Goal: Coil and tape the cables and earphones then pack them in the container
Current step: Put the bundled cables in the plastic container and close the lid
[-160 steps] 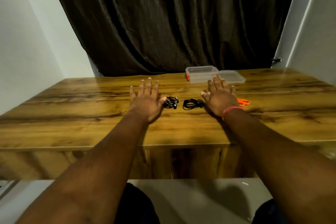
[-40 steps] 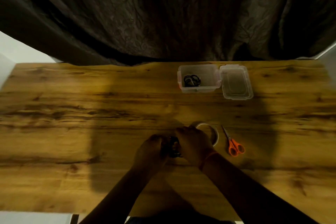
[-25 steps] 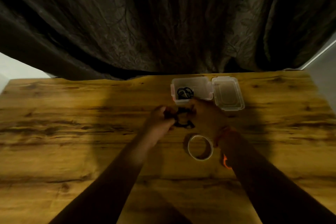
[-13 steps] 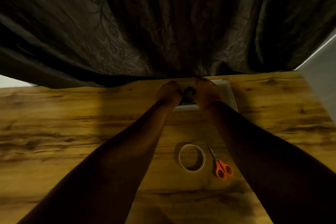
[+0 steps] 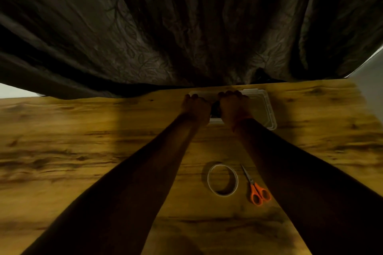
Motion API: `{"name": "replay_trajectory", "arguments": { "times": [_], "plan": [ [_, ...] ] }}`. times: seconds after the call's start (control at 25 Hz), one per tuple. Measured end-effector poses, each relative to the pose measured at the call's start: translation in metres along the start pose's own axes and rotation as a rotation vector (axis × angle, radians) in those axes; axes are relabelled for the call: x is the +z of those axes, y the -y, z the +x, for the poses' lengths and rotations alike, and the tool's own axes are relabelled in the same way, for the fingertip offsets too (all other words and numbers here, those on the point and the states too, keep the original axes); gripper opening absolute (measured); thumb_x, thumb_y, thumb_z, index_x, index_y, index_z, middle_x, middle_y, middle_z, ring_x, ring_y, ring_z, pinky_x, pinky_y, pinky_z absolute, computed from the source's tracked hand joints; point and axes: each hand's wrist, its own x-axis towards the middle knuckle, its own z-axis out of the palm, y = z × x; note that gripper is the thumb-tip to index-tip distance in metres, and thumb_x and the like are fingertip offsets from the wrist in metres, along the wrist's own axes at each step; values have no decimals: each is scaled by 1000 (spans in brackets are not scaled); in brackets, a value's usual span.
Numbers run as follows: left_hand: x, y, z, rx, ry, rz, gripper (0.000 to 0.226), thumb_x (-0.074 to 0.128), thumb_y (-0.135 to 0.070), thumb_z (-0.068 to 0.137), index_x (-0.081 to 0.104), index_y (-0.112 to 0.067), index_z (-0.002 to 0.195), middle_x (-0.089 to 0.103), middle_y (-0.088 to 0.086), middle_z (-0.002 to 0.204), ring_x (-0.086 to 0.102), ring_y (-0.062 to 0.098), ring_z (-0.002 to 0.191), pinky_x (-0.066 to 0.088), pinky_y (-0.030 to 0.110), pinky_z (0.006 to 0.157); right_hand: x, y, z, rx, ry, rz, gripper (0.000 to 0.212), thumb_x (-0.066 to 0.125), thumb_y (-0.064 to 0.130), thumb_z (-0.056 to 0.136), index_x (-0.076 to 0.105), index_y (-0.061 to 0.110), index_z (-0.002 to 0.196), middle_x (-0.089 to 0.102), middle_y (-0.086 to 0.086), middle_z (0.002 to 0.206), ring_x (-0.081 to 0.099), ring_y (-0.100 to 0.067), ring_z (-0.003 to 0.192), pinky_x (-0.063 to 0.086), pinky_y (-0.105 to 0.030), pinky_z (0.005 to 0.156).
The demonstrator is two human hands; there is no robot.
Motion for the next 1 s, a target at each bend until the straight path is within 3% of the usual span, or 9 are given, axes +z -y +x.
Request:
{"name": "replay_trajectory", "arguments": {
  "times": [0.24, 0.36, 0.44, 0.52, 0.6, 0.68, 0.76, 0.88, 1.0],
  "plan": [
    [3, 0, -4, 37, -21, 45, 41, 39, -38, 101, 55, -17, 132, 57, 9, 136, 46, 34, 127, 28, 48, 109, 0, 1, 1, -35, 36, -47, 27, 50, 19, 96, 63, 11, 117, 59, -14, 124, 56, -38, 114, 47, -49, 92],
    [5, 3, -7, 64, -87, -44, 38, 43, -34, 100, 57, -19, 132, 58, 10, 133, 50, 33, 122, 34, 45, 104, 1, -13, -5, -42, -81, 162, 34, 57, 23, 90, 62, 11, 121, 61, -14, 126, 61, -36, 109, 51, -45, 90],
    [10, 6, -12, 80, -204, -135, 35, 46, -30, 99, 59, -17, 129, 59, 11, 131, 51, 34, 120, 39, 43, 98, 5, -27, -15, 9, -237, 285, 36, 57, 24, 89, 62, 11, 122, 65, -13, 122, 62, -35, 107, 52, -43, 89],
    [20, 7, -20, 76, -396, -272, 32, 47, -26, 97, 62, -17, 125, 60, 10, 127, 53, 33, 117, 41, 42, 94, 17, -44, -31, 57, -410, 340, 28, 49, 26, 94, 66, 11, 111, 69, -10, 109, 64, -32, 101, 51, -43, 87],
    [30, 4, -31, 3, -562, -445, 30, 44, -27, 99, 63, -16, 119, 62, 9, 121, 56, 30, 110, 43, 41, 92, 34, -62, -48, 130, -471, 352, 29, 47, 25, 94, 66, 5, 105, 68, -16, 104, 63, -37, 98, 50, -49, 87],
    [39, 1, -42, -95, -649, -573, 31, 42, -27, 101, 61, -14, 121, 61, 11, 121, 56, 30, 109, 46, 44, 92, 51, -77, -65, 233, -404, 250, 31, 57, 19, 92, 63, -1, 115, 64, -26, 113, 59, -47, 103, 47, -56, 88],
    [48, -2, -54, -184, -688, -705, 30, 44, -24, 101, 58, -13, 125, 58, 13, 123, 54, 30, 111, 48, 45, 91, 62, -85, -78, 247, -288, 151, 34, 61, 20, 91, 62, 4, 121, 60, -26, 122, 54, -49, 111, 41, -59, 92],
    [60, -2, -68, -348, -648, -878, 32, 46, -22, 101, 53, -11, 130, 53, 15, 129, 51, 30, 114, 49, 44, 90, 67, -88, -88, 144, -245, 81, 36, 62, 25, 86, 66, 8, 117, 62, -23, 122, 55, -47, 112, 39, -60, 95],
    [67, -4, -75, -458, -596, -997, 31, 46, -19, 100, 54, -5, 127, 50, 19, 130, 53, 36, 111, 50, 49, 85, 67, -85, -90, 133, -97, 6, 39, 66, 29, 85, 65, 16, 122, 57, -18, 131, 49, -43, 121, 34, -58, 102]
  ]
}}
